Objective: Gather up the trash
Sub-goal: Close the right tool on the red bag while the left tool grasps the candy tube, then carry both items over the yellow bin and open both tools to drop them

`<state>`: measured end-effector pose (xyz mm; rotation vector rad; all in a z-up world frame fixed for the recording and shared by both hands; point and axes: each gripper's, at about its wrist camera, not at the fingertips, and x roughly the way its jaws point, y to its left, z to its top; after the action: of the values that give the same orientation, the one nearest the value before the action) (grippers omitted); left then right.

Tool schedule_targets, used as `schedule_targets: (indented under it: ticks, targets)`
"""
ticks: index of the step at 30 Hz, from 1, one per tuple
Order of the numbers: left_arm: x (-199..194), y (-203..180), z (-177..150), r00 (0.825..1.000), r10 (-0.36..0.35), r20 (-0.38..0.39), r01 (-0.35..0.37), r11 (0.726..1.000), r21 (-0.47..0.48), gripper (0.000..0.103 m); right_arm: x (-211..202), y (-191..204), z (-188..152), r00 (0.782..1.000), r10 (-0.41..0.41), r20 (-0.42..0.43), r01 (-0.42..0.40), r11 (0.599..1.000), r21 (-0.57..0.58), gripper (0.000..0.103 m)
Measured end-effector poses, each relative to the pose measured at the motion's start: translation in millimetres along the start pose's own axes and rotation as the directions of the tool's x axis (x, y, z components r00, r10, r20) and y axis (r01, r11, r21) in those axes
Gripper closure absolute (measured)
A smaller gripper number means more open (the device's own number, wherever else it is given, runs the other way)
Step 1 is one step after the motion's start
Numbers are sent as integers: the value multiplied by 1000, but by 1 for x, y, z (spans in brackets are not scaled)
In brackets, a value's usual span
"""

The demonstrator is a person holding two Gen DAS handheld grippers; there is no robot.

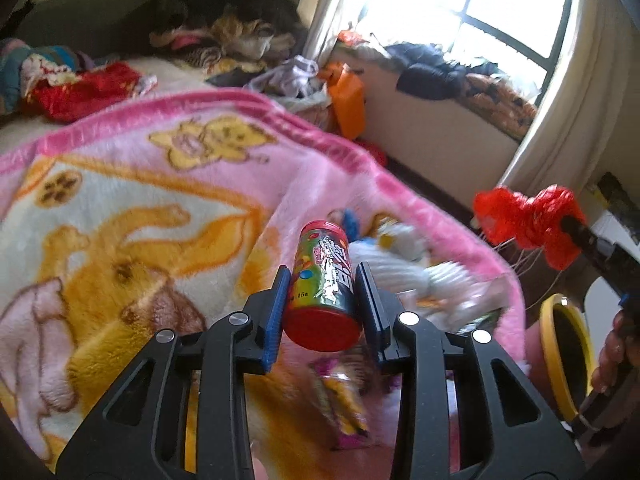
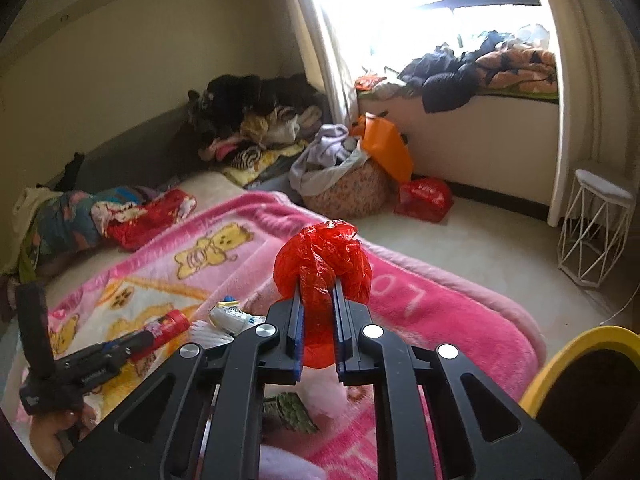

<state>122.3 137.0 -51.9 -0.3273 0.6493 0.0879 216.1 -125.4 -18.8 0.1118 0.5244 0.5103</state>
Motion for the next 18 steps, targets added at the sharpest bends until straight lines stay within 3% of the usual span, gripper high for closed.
schedule_targets:
  ticks: [9,18]
  targets:
    - [-30,-53,5,992,-116,51,113,992,54,76,-63,-23,-14,996,-69,63,70,998,-5,92]
    - [-34,-106,-6,972,-232,20,228,966,118,76,-110,-51,-33,986,-148,81,146,989,32,92]
